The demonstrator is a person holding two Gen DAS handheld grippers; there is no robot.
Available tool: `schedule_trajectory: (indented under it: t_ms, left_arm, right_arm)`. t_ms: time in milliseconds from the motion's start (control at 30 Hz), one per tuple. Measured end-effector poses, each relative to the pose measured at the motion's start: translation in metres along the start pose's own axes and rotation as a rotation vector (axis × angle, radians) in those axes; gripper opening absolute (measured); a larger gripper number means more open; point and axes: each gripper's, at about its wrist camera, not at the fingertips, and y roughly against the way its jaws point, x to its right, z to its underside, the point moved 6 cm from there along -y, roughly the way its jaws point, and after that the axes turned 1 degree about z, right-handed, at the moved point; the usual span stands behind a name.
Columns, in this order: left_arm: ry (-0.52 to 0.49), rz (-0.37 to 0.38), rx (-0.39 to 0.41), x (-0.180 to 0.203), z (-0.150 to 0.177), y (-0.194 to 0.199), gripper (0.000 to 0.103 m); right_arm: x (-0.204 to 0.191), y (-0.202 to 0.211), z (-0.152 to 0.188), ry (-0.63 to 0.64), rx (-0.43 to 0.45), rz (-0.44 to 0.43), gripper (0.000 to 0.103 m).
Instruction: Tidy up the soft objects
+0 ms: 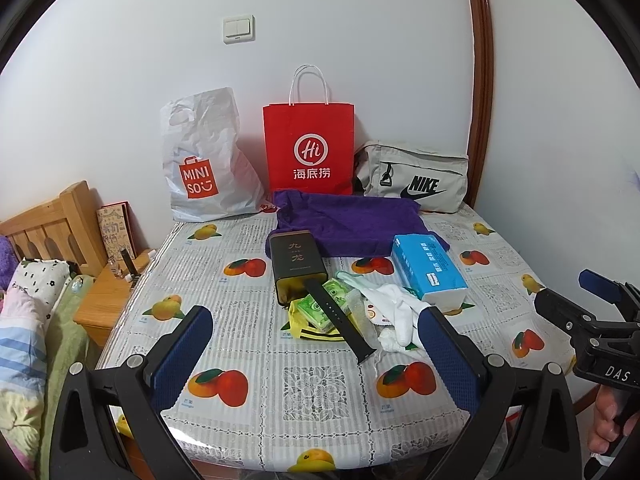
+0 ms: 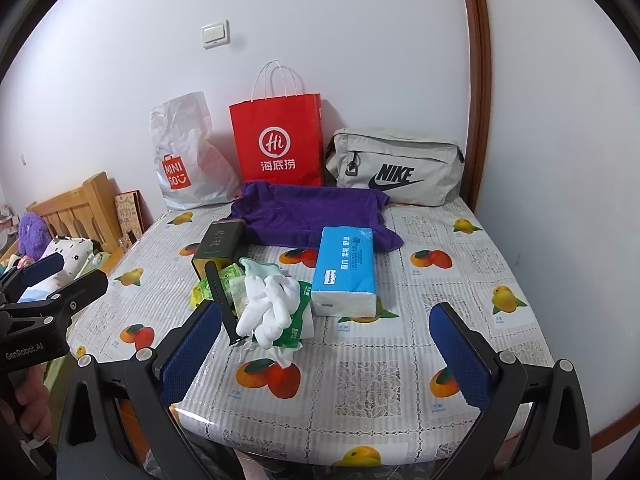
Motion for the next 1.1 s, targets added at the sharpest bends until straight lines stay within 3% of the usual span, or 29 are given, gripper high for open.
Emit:
schedule_trajectory:
  t_ms: [1100]
  left_arm:
    - [0.007,0.006,0.002,-0.0016,-0.0012,0.0024,0.103]
  right_arm:
    - [-0.0006,0.0048,0.0002,0.002,0.009,0.010,0.103]
